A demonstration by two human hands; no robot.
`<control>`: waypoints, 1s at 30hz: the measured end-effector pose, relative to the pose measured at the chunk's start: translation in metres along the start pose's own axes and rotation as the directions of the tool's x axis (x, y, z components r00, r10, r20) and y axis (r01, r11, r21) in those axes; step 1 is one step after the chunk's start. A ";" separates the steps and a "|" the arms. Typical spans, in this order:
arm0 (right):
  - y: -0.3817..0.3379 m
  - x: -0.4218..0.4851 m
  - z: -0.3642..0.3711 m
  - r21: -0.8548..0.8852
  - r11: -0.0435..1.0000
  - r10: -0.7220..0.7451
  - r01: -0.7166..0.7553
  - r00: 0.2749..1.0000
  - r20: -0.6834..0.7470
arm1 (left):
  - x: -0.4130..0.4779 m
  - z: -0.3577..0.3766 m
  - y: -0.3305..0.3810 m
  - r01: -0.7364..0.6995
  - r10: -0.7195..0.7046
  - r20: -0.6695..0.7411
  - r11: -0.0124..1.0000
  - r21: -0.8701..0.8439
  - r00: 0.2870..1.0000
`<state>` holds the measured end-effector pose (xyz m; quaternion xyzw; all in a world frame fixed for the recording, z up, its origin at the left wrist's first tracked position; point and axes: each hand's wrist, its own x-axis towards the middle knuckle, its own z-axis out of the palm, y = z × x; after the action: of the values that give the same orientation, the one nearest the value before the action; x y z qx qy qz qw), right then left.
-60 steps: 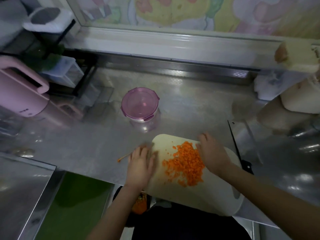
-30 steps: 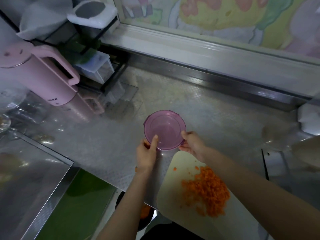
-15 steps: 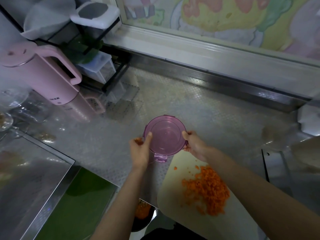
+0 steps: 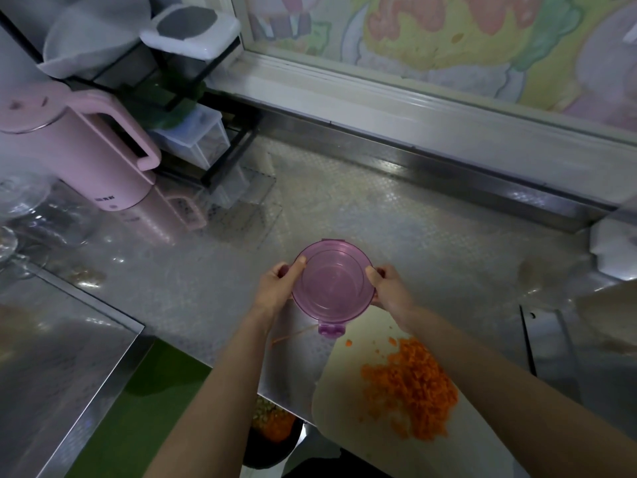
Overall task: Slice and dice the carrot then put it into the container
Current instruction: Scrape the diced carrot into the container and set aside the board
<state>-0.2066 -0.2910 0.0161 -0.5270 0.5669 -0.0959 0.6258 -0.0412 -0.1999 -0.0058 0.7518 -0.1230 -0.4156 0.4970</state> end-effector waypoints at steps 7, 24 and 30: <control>0.007 0.008 -0.006 -0.071 0.986 -0.154 0.149 0.985 -0.075 | -0.012 -0.027 0.003 -0.039 -0.005 0.182 0.971 0.237 0.983; 0.014 -0.016 0.008 -0.133 0.984 -0.134 0.119 0.984 -0.118 | 0.018 0.008 0.024 -0.128 0.027 0.270 0.923 0.364 0.962; 0.016 -0.015 0.014 -0.067 0.988 -0.145 0.138 0.983 -0.115 | 0.015 -0.013 0.018 0.082 -0.203 0.400 0.951 0.298 0.894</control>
<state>-0.2084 -0.2660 0.0096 -0.5774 0.5672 -0.1549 0.5666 -0.0177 -0.2094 0.0042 0.7110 -0.2287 -0.5844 0.3173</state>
